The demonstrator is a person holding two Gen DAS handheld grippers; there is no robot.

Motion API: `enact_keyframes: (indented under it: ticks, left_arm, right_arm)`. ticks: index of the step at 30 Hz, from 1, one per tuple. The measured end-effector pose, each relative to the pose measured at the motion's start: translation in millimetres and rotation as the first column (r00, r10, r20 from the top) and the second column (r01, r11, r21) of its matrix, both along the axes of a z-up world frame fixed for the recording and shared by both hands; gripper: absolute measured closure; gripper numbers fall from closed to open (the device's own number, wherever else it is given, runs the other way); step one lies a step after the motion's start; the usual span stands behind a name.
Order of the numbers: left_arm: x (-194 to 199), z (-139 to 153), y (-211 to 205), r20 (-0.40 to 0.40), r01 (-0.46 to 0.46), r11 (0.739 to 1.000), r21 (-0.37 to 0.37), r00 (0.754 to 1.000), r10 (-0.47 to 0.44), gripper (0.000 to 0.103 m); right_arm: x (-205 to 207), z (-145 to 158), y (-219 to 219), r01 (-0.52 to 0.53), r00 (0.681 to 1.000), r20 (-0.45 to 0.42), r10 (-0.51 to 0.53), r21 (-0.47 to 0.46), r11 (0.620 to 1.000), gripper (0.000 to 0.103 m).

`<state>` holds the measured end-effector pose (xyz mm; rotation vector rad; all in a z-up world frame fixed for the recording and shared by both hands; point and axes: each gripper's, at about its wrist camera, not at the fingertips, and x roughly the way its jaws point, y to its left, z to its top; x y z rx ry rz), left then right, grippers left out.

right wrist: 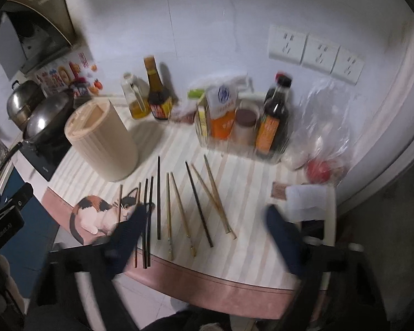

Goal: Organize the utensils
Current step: 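Move both tools down toward the row of chopsticks, then close the left tool on a light wooden chopstick while the right tool grasps another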

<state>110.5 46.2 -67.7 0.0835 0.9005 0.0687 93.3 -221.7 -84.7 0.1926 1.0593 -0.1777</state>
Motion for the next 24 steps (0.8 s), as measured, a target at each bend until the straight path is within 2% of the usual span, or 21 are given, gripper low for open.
enact_keyframes:
  ticks: [2,4,10,12,13,15,19,23,24]
  left_arm:
    - [10.6,-23.6,2.4,-0.043,-0.006,1.000,0.009,0.999,0.006,0.000]
    - [25.9,-52.7,6.4,-0.109,-0.017,1.000,0.025,0.994,0.019,0.000]
    - [63.8,-130.4,1.6,-0.282,-0.038,0.999,0.030,0.958,0.045,0.004]
    - [73.4,-155.7,-4.8,-0.333,-0.035,0.999,0.040,0.942,0.046,0.009]
    - [78.7,-167.9,-7.8,-0.364,-0.035,0.999,0.039,0.930,0.047,0.015]
    - [88.3,-190.4,-13.8,-0.422,-0.033,0.999,0.019,0.906,0.038,0.019]
    - [106.2,-225.3,-22.3,-0.494,-0.032,0.999,0.010,0.869,0.033,0.041]
    - [120.1,-240.6,-27.6,-0.520,-0.025,1.000,0.000,0.854,0.021,0.057]
    - [122.1,-242.3,-28.2,-0.522,-0.023,1.000,0.000,0.853,0.019,0.058]
  right_arm:
    - [12.5,-25.5,-1.5,-0.004,0.999,-0.046,0.007,0.058,0.998,0.040]
    - [25.7,-50.0,-1.3,-0.008,0.996,-0.092,0.015,0.070,0.998,0.041]
    - [70.4,-124.2,4.8,-0.053,0.973,-0.221,0.074,0.097,0.994,0.041]
    - [85.0,-150.4,8.5,-0.074,0.959,-0.265,0.100,0.108,0.991,0.041]
    - [90.4,-160.4,11.0,-0.082,0.951,-0.287,0.112,0.116,0.990,0.041]
    - [105.5,-184.7,16.0,-0.107,0.934,-0.326,0.145,0.133,0.985,0.041]
    - [129.3,-218.2,26.0,-0.140,0.901,-0.389,0.194,0.163,0.977,0.041]
    - [153.4,-240.1,34.3,-0.177,0.875,-0.423,0.238,0.179,0.968,0.050]
    - [157.8,-243.6,35.2,-0.183,0.870,-0.429,0.245,0.181,0.966,0.053]
